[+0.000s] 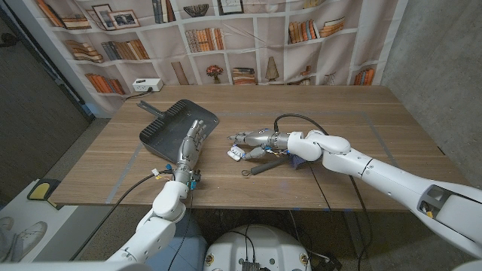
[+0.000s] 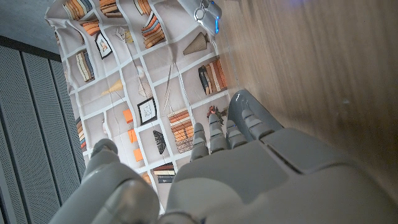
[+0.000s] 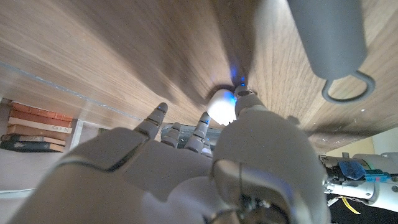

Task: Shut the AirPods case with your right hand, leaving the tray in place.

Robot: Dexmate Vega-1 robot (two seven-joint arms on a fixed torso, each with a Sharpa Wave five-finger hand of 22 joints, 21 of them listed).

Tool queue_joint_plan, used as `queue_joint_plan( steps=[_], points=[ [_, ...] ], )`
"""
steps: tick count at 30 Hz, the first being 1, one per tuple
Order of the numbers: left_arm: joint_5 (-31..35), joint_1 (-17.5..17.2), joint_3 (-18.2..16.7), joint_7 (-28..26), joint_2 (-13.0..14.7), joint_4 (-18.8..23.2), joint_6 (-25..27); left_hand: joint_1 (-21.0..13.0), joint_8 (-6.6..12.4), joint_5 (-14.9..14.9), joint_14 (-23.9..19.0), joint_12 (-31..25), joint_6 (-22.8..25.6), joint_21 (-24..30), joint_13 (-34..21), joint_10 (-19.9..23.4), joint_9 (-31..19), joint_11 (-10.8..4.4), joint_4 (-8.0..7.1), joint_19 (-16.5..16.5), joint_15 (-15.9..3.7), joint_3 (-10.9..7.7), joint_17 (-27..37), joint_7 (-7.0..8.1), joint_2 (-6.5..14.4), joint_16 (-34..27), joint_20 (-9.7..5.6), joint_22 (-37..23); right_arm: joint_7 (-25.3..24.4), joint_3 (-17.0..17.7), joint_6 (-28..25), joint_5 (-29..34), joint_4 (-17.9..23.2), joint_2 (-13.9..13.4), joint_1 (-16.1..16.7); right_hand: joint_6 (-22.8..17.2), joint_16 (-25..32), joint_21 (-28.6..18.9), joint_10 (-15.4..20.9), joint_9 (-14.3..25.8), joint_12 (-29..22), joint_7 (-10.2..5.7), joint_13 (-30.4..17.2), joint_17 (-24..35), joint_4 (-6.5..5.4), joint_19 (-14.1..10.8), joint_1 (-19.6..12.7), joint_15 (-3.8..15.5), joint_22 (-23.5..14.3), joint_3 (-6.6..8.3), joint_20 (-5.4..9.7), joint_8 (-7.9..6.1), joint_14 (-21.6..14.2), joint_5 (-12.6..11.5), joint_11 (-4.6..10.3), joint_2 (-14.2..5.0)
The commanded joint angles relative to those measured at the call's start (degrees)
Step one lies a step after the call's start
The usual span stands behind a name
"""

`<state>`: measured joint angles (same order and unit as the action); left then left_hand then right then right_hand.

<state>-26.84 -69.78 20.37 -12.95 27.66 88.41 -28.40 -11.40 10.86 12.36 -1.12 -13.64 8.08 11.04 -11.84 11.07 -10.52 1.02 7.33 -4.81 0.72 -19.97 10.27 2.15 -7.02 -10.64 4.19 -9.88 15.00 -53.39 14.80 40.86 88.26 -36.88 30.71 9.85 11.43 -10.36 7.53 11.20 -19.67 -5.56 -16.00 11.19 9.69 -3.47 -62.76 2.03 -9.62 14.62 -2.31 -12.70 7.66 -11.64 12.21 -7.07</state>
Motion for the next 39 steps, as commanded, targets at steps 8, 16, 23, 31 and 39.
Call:
queue_joint_plan(
  steps=[8, 16, 23, 31, 39],
  points=[
    [0.15, 0.47, 0.68, 0.06, -0.39, -0.75, 0.09, -0.28, 0.39, 0.47, -0.58, -0.52, 0.45, 0.01, -0.3, 1.2, -0.09, 0.01, 0.04, 0.0, -0.03, 0.41, 0.08, 0.02, 0.31, -0.21, -0.23, -0.13, 0.4, 0.12, 0.27, -1.6, -0.76, -0.23, -0.01, 6.44, 0.18, -0.04, 0.12, -0.03, 1.57, -1.71, 0.98, 0.12, 0.35, 1.51, -4.73, 6.24, 0.03, 2.6, 0.98, -0.18, 1.23, 0.39, 0.36, -2.0],
    [0.11, 0.09, 0.66, -0.08, -0.32, -0.5, 0.01, -0.22, 0.39, 0.46, -0.62, -0.49, 0.55, 0.01, -0.3, 1.23, -0.09, -0.12, -0.06, -0.05, -0.05, 0.55, 0.09, -0.05, 0.39, -0.19, -0.23, -0.12, -0.21, 0.38, -0.81, -1.08, -0.26, -0.55, 0.52, 6.78, 0.49, -0.3, 2.44, -0.04, 1.43, -0.87, 1.12, -0.01, -0.09, 1.06, -5.11, 5.77, 0.05, 2.38, 0.33, 0.05, 0.7, 0.84, 0.26, -0.92],
    [0.01, -0.09, 0.6, -0.14, -0.36, -0.44, -0.18, -0.17, 0.36, 0.46, -0.64, -0.45, 0.54, 0.01, -0.31, 1.19, -0.09, -0.11, -0.12, -0.07, 0.09, 0.64, 0.09, 0.0, 0.44, -0.18, -0.24, -0.13, -1.18, 0.54, -0.48, -1.59, -0.36, -0.49, 1.01, 6.18, 0.84, -0.36, 4.85, -0.05, 0.83, -1.2, 0.93, -0.01, -0.61, 0.86, -4.71, 5.97, 0.05, 2.03, 0.32, -0.1, -0.12, 1.18, 0.28, -0.6],
    [-0.33, -0.37, 0.41, -0.04, -0.26, -0.4, -0.28, -0.09, 0.34, 0.46, -0.54, -0.42, 0.53, 0.0, -0.31, 1.2, -0.09, 0.0, -0.21, -0.04, 0.08, 0.77, 0.09, -0.03, 0.5, -0.13, -0.3, -0.13, -2.33, 1.69, 0.58, -5.83, -1.85, -0.14, 2.14, 3.77, 1.66, -0.65, 9.24, -0.08, -0.41, -2.27, 0.23, 0.18, -2.01, -0.33, -3.2, 7.04, 0.03, 1.52, 1.26, -0.71, -2.16, 1.46, 0.35, -1.55],
    [-0.44, -0.27, 0.47, 0.27, -0.34, -0.67, -0.57, -0.03, 0.32, 0.47, -0.52, -0.4, 0.53, -0.02, -0.32, 1.21, -0.09, 0.08, -0.28, -0.01, 0.04, 0.87, 0.1, -0.09, 0.54, -0.12, -0.28, -0.13, -3.9, 2.76, 0.77, -8.58, -2.15, -0.5, 3.76, 1.76, 2.34, -0.79, 12.25, -0.14, -1.18, -3.11, -0.31, 0.36, -2.88, -1.35, -1.98, 8.03, 0.02, 1.31, 1.99, -1.03, -3.97, 1.43, 0.41, -2.49]
  ],
)
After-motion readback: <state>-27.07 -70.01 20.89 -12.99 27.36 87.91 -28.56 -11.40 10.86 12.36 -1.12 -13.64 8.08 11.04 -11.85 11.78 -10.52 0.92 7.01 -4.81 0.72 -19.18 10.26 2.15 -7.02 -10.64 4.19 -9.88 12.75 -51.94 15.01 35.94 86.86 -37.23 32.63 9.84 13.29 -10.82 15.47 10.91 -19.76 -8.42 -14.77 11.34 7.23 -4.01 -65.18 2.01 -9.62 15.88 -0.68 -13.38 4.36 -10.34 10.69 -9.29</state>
